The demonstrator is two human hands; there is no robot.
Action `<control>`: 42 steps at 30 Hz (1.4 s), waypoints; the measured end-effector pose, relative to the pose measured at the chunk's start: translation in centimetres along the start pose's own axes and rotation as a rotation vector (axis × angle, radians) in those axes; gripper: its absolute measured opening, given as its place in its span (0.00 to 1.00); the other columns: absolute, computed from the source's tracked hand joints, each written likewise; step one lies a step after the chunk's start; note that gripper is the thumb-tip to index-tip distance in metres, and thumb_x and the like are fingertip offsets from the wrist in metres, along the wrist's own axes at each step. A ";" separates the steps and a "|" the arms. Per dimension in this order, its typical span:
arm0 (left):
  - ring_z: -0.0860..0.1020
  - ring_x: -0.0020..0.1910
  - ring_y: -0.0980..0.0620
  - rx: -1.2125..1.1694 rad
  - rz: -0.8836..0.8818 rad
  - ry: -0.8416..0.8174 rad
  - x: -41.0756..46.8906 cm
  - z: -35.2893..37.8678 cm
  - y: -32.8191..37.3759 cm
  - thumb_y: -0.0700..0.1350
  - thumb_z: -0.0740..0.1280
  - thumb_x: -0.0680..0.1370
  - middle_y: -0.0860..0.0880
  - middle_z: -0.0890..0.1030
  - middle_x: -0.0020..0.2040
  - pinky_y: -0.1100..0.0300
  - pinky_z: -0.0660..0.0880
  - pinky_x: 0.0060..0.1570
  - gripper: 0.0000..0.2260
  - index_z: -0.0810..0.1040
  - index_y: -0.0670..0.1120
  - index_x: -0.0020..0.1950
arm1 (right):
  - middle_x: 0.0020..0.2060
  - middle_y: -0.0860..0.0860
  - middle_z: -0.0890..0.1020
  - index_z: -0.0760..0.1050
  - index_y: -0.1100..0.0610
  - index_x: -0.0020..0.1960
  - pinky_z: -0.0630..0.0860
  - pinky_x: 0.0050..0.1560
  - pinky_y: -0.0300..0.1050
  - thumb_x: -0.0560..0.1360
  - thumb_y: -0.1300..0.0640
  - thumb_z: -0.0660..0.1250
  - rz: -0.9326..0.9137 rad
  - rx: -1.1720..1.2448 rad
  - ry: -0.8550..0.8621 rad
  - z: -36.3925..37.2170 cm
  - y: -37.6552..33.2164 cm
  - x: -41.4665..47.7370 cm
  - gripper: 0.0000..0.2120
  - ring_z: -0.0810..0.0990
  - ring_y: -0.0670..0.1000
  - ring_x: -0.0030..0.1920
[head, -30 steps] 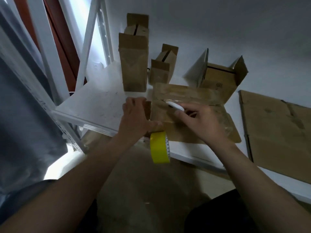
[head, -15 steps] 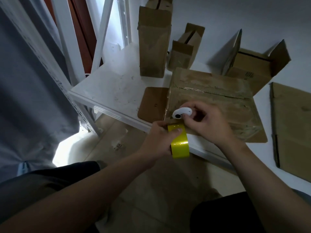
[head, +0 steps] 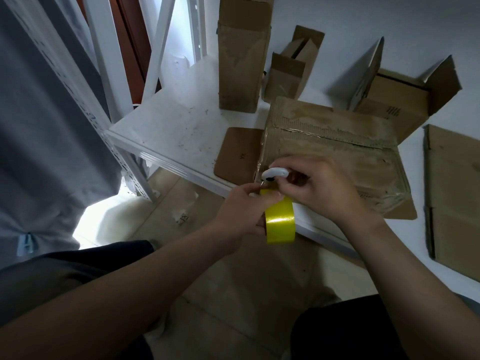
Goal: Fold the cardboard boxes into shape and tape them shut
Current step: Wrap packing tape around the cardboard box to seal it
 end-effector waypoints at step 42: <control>0.77 0.52 0.50 0.814 0.171 0.177 0.0 -7.9 5.9 0.61 0.76 0.70 0.53 0.75 0.58 0.54 0.78 0.45 0.20 0.72 0.61 0.57 | 0.44 0.50 0.81 0.86 0.53 0.47 0.70 0.42 0.53 0.73 0.39 0.72 0.173 -0.431 0.281 1.1 2.3 1.4 0.17 0.73 0.58 0.45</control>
Point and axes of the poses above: each hand's wrist, its own x-axis towards the middle knuckle, its own z-axis out of the palm, y = z × x, the point moved 8 cm from there along x, towards the middle knuckle
